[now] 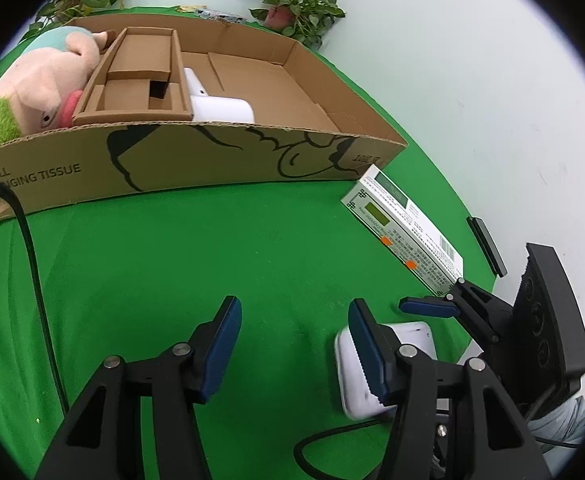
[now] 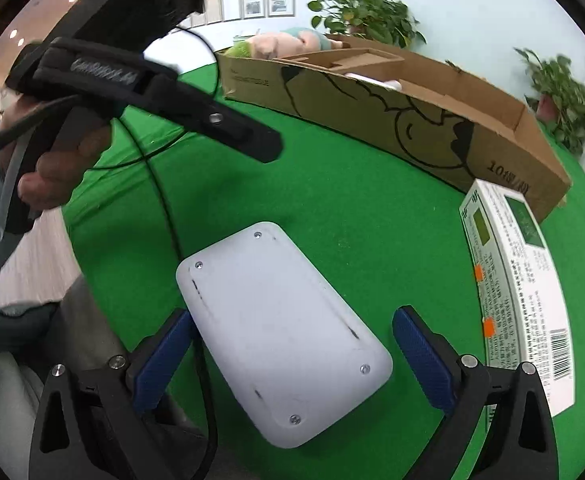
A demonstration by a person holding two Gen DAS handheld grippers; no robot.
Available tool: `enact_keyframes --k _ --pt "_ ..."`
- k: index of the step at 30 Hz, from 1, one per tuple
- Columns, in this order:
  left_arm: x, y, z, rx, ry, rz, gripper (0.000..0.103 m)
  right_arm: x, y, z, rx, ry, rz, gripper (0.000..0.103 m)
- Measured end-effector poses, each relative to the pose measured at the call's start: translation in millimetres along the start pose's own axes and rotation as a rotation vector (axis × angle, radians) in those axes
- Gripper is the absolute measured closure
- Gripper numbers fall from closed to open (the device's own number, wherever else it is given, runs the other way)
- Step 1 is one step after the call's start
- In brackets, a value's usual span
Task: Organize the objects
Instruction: 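Reach the left tool to the white plastic case on the table, then close the left tool on the white plastic case and lift it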
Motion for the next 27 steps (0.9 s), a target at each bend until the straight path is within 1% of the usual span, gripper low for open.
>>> enact_keyframes --k 2,4,5,7,8,9,10,11,14,16,17,20,23,26,27 --pt "-2 3 3 -0.014 -0.008 0.007 0.048 3 -8 4 0.05 -0.003 -0.006 0.022" --pt "-5 6 8 -0.032 -0.019 0.005 0.05 4 -20 9 0.104 0.003 -0.077 0.025" --pt "-6 7 10 -0.042 -0.023 -0.002 0.05 2 -27 12 0.138 0.0 -0.114 0.025" --pt "-6 6 14 -0.06 -0.019 -0.034 0.05 -4 -32 15 0.189 -0.021 -0.134 0.022" --pt "-2 4 15 -0.064 -0.003 -0.057 0.05 -11 -33 15 0.207 -0.036 -0.13 0.017" --pt "4 1 16 -0.069 0.029 -0.085 0.05 -13 -34 18 0.211 -0.043 -0.127 0.012" --pt "11 -2 17 -0.076 0.056 -0.104 0.05 -16 -35 17 0.21 -0.047 -0.126 0.004" --pt "18 -5 17 -0.083 0.08 -0.121 0.05 -20 -32 14 0.204 -0.047 -0.127 0.003" --pt "41 -18 11 -0.103 0.161 -0.179 0.05 -23 -25 2 0.191 -0.017 -0.131 0.003" --pt "54 -28 3 -0.112 0.211 -0.202 0.05 -21 -21 -5 0.213 -0.005 -0.141 0.004" --pt "58 -31 -2 -0.119 0.227 -0.21 0.05 -21 -18 -7 0.227 -0.008 -0.131 0.006" --pt "57 -37 -17 -0.157 0.261 -0.257 0.05 -31 1 -8 0.225 -0.04 -0.094 0.007" --pt "50 -40 -35 -0.172 0.287 -0.268 0.05 -41 11 -7 0.22 -0.077 -0.071 0.007" --pt "48 -44 -46 -0.202 0.3 -0.283 0.05 -41 -1 -6 0.235 -0.099 -0.111 0.007" --pt "48 -45 -48 -0.215 0.298 -0.29 0.05 -37 -11 -8 0.257 -0.09 -0.122 0.007"
Point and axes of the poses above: each gripper's, at about its wrist camera, not at the fingertips, and x roughly the way its jaws point, y to its left, z to its top, the point moved 9 cm from there along x, roughly the way its jaws point, and after that the axes turned 9 degrees about -x, right-handed, at the moved point
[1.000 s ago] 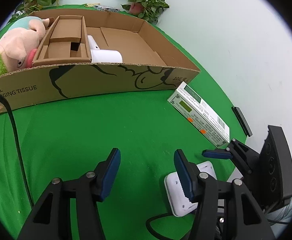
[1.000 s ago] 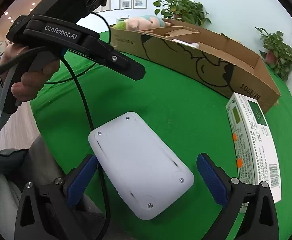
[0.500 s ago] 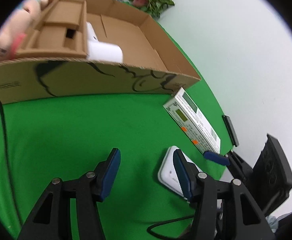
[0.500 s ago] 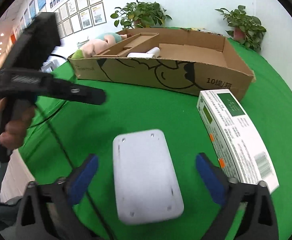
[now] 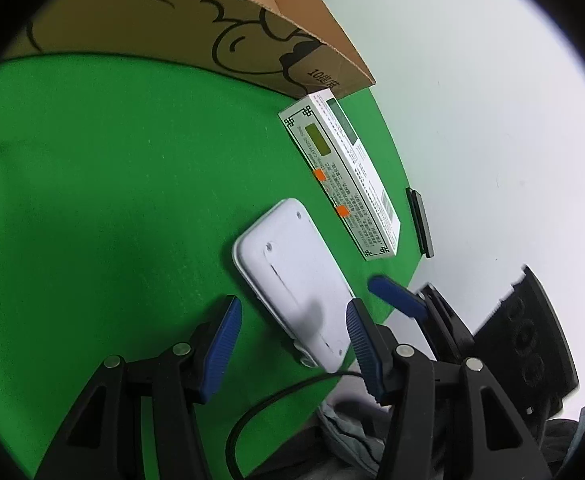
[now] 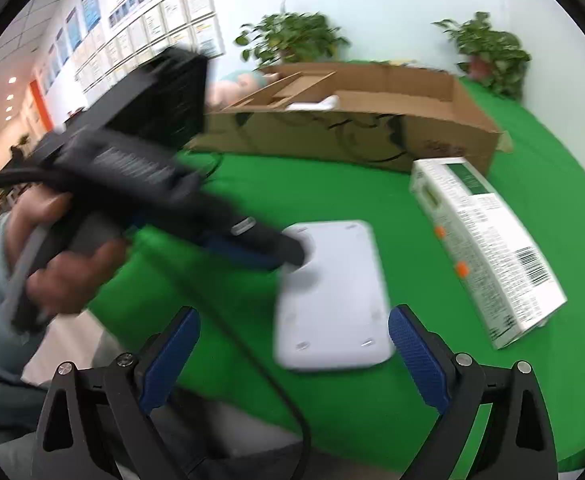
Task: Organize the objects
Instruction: 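Close the left tool on the white plastic case and lift it, then carry the white case into the box and lower it beside the dryer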
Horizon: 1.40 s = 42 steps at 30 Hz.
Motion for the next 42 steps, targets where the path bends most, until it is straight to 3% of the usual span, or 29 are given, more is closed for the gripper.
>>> enact_keyframes --k 4,12,17,28,34,42 --pt "4 -1 5 -0.054 -0.011 -0.032 0.055 16 -20 -11 0.046 0.061 -0.002 0.013" --pt "11 1 6 -0.112 -0.006 -0.043 0.063 19 -6 -18 0.048 0.075 0.069 0.021" --pt "14 4 5 -0.116 -0.004 -0.017 0.075 19 2 -18 0.006 0.089 0.019 0.038" --pt "10 1 1 -0.086 -0.024 0.025 0.078 13 11 -23 0.068 0.087 0.009 0.039" --pt "-12 -17 9 -0.027 -0.068 0.029 0.078 0 15 -1 0.008 0.048 -0.052 0.039" --pt "-63 -61 46 0.097 -0.173 0.044 0.078 -27 11 63 -0.049 -0.054 -0.11 0.039"
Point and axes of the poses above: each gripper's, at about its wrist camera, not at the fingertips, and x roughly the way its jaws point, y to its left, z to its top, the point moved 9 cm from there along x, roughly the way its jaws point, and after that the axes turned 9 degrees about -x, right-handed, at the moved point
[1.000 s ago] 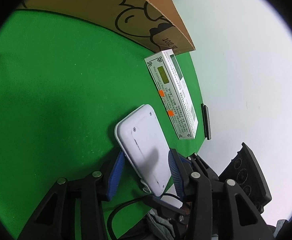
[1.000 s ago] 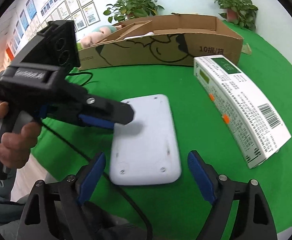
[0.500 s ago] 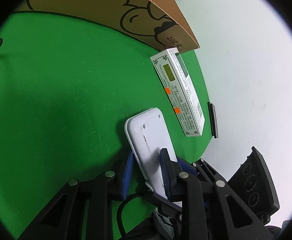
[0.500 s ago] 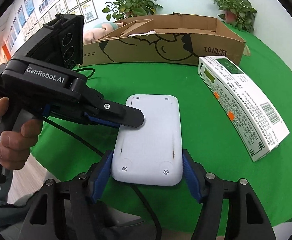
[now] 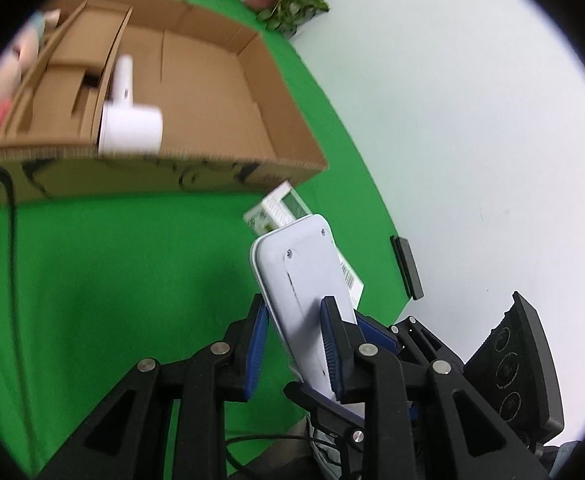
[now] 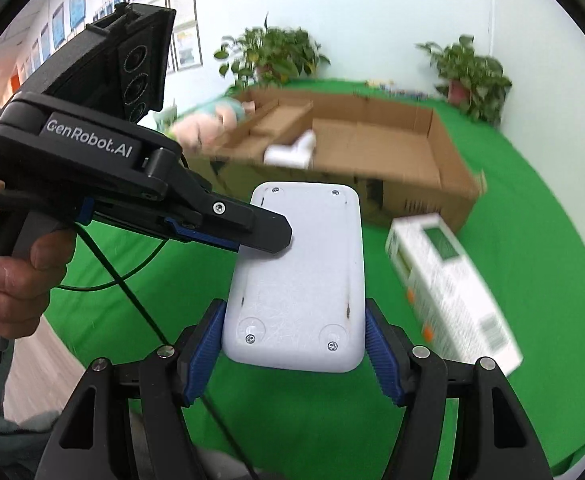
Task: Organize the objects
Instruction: 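Carry the white case into the box and lower it beside the dryer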
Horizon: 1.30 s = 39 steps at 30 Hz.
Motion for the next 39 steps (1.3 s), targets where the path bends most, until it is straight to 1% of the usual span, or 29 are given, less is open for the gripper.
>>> enact_keyframes --k 3,7,11,14,19,23,27,31,36,39 --pt "-15 -13 19 0.033 -0.034 0.013 0.078 -2 -5 27 0.006 -0.034 -0.022 0.039" --pt "-29 -29 54 0.077 -0.075 0.026 0.078 -3 -15 61 0.029 -0.074 -0.045 0.039" --pt "-37 -39 88 0.12 -0.093 0.04 0.078 -2 -30 99 0.057 -0.102 -0.053 0.039" --pt "-37 -43 110 0.143 -0.101 0.046 0.078 -1 -39 119 0.072 -0.114 -0.056 0.039" --pt "-21 -39 144 0.168 -0.109 0.064 0.078 11 -55 148 0.089 -0.113 -0.05 0.039" --pt "-19 -29 163 0.156 -0.105 0.102 0.078 37 -66 165 0.104 -0.078 -0.014 0.039" --pt "-5 -12 186 0.146 -0.087 0.151 0.078 73 -77 175 0.138 -0.027 0.032 0.039" --pt "14 9 197 0.116 -0.049 0.2 0.078 108 -85 172 0.193 0.026 0.089 0.039" --pt "49 41 198 0.084 0.016 0.269 0.078 158 -92 148 0.244 0.127 0.131 0.039" --pt "68 62 192 0.048 0.062 0.286 0.078 183 -92 129 0.272 0.192 0.166 0.039"
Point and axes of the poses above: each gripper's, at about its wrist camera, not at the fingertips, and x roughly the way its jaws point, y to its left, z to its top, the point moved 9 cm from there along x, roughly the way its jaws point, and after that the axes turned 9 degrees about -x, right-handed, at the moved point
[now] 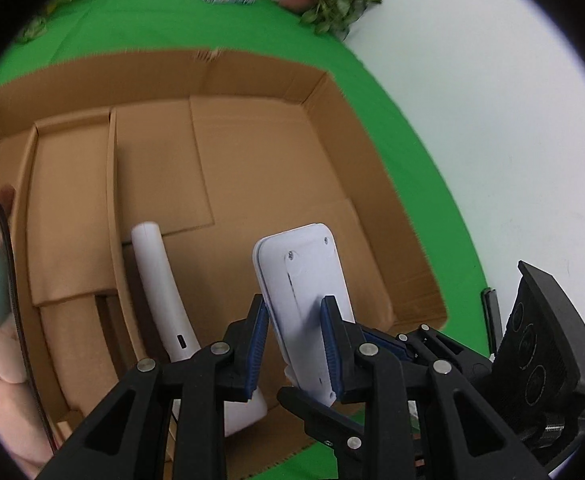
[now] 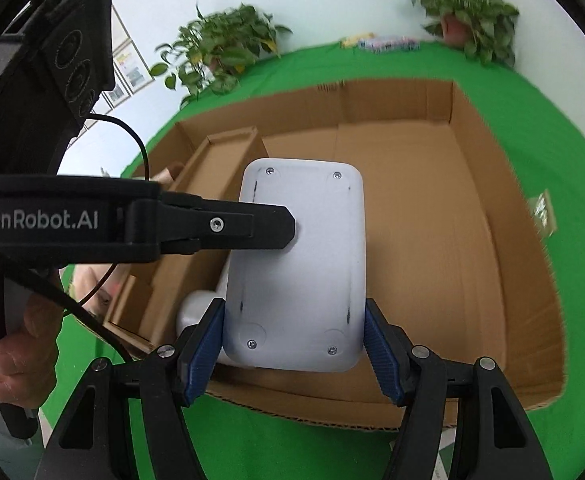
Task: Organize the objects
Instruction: 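Carry the white case into the box and lower it beside the dryer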
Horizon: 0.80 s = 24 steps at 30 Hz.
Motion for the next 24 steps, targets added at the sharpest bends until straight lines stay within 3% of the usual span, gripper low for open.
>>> enact_keyframes --k 12,18,24 --pt "20 19 -14 -0.045 0.048 0.014 0.076 34 -14 -18 -0.003 0.125 0.005 0.039" --pt "22 19 -10 -0.054 0.065 0.046 0.077 35 -9 -26 -0.023 0.179 0.058 0.036" --pt "26 21 -11 -0.058 0.085 0.081 0.079 21 -6 -27 -0.035 0.157 0.079 0.035"
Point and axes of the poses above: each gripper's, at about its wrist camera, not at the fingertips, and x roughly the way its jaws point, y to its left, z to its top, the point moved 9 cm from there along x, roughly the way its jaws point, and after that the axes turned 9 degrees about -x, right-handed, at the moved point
